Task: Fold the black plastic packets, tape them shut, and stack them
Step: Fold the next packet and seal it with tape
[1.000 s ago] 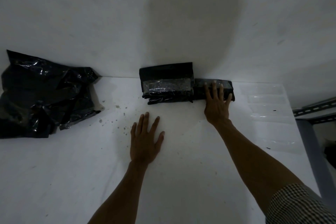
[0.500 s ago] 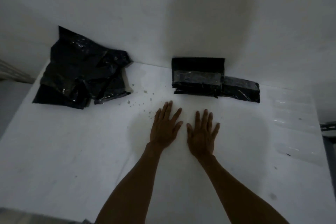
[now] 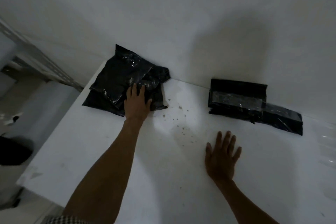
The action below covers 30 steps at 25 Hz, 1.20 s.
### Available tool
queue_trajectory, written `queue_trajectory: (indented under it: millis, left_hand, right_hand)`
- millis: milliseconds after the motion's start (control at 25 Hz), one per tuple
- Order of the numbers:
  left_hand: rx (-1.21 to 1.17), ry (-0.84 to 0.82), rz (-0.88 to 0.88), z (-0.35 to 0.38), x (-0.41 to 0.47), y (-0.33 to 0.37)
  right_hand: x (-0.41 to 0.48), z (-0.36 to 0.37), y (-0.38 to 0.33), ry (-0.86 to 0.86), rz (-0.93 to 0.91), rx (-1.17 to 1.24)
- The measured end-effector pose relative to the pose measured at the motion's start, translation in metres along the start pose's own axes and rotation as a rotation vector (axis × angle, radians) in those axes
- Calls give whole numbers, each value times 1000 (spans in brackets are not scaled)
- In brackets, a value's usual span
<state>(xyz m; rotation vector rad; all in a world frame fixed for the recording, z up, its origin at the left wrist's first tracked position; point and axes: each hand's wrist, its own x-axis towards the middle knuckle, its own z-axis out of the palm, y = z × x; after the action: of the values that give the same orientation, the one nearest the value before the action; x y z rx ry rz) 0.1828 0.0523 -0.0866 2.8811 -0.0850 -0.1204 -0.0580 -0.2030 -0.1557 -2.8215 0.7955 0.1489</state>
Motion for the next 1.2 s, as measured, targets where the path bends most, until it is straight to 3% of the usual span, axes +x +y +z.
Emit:
queue_trajectory:
  millis: [120, 280, 400, 480, 640, 760, 840, 1000, 1080, 1200]
  left_hand:
    - [-100, 135, -21, -7, -6, -2]
    - [51, 383, 6, -15, -3, -19]
    - [46, 291, -113, -17, 5, -35]
    - [-31, 275, -92, -13, 6, -45]
    - [-239, 466, -31, -13, -20, -35]
    - [-343, 576, 121, -5, -81, 12]
    - [-419, 535, 237, 14, -136, 53]
    - [-561, 160, 295, 49, -240, 140]
    - [-575, -2, 346, 57, -274, 176]
    - [-514, -65, 432, 64, -283, 206]
  right_hand:
    - [0, -2, -1, -22, 2, -27]
    - [-1, -4, 1, -53, -8, -12]
    - [0, -8, 3, -78, -15, -4]
    - [1, -10, 5, -107, -19, -7]
    - [2, -16, 9, -158, -45, -29]
    - [4, -24, 14, -183, -77, 48]
    - [-1, -40, 12, -144, -22, 345]
    - [-25, -94, 16, -109, 487, 1388]
    - [-41, -102, 40, -103, 537, 1506]
    - [-61, -96, 95, -4, 511, 1293]
